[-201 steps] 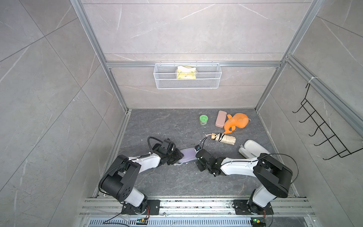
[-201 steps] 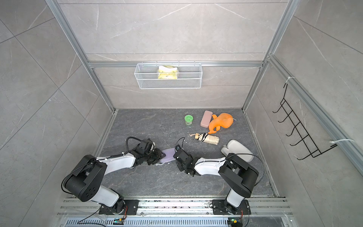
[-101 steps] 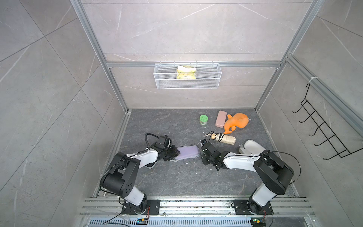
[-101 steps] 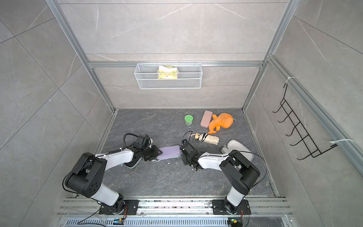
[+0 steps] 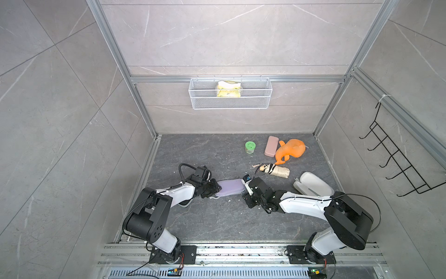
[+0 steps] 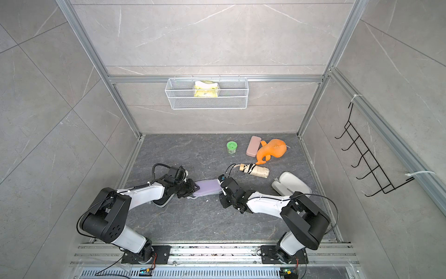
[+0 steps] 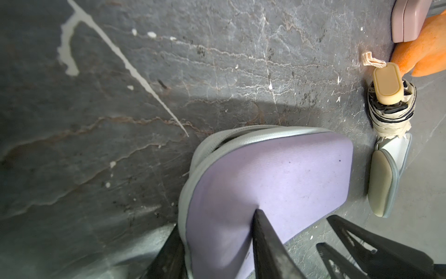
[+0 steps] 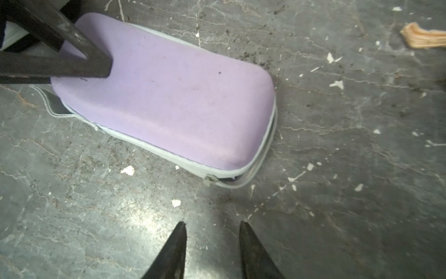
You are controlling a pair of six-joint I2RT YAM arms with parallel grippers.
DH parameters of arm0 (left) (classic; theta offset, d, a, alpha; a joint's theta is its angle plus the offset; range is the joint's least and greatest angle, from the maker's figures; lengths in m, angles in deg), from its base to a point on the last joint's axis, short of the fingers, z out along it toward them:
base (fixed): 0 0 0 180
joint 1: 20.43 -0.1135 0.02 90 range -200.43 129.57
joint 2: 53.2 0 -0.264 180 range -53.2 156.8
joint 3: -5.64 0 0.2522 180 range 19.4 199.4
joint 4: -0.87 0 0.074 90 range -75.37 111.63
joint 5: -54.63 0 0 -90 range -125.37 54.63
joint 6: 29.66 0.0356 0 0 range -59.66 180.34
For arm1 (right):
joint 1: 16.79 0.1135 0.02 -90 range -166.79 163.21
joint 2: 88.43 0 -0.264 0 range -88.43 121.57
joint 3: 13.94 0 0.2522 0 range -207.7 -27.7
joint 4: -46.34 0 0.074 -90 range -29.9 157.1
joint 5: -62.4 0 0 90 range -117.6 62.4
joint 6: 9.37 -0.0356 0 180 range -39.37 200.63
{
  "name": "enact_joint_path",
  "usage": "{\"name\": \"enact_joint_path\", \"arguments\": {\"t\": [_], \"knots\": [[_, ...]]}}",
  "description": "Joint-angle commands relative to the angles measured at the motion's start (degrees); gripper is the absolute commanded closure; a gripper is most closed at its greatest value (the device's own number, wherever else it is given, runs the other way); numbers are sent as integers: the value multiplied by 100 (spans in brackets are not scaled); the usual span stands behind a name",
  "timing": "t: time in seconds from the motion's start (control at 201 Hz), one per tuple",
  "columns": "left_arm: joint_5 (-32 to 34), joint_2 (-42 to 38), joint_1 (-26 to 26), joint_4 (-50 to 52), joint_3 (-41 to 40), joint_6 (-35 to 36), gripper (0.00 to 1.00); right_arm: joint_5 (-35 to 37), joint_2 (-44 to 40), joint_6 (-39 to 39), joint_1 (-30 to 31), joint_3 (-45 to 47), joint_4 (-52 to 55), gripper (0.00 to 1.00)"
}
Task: Put umbrellas into zippered umbrella sleeves
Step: Zip the zipper on the umbrella sleeve.
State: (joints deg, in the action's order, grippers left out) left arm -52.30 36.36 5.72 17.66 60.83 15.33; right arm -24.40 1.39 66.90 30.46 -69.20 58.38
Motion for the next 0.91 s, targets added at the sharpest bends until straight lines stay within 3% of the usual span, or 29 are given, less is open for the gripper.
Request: {"name": "enact_joint_path", "arguments": {"t": [0.0, 0.244, 0.558, 0.712, 0.906], "knots": [[262, -119, 226, 120, -102, -164, 80, -126, 254, -93, 20, -107, -154, 59], [470, -179, 636, 112, -91, -370, 81, 509, 732, -139, 22, -459, 6, 63], [509, -155, 830, 195, -38, -441, 84, 876, 693, -243, -30, -328, -219, 100], [636, -349, 769, 570, 55, -149, 84, 866, 616, -288, -357, -188, -120, 100], [131, -72, 439, 866, 276, 515, 88, 795, 647, -130, -790, -372, 362, 100]]}}
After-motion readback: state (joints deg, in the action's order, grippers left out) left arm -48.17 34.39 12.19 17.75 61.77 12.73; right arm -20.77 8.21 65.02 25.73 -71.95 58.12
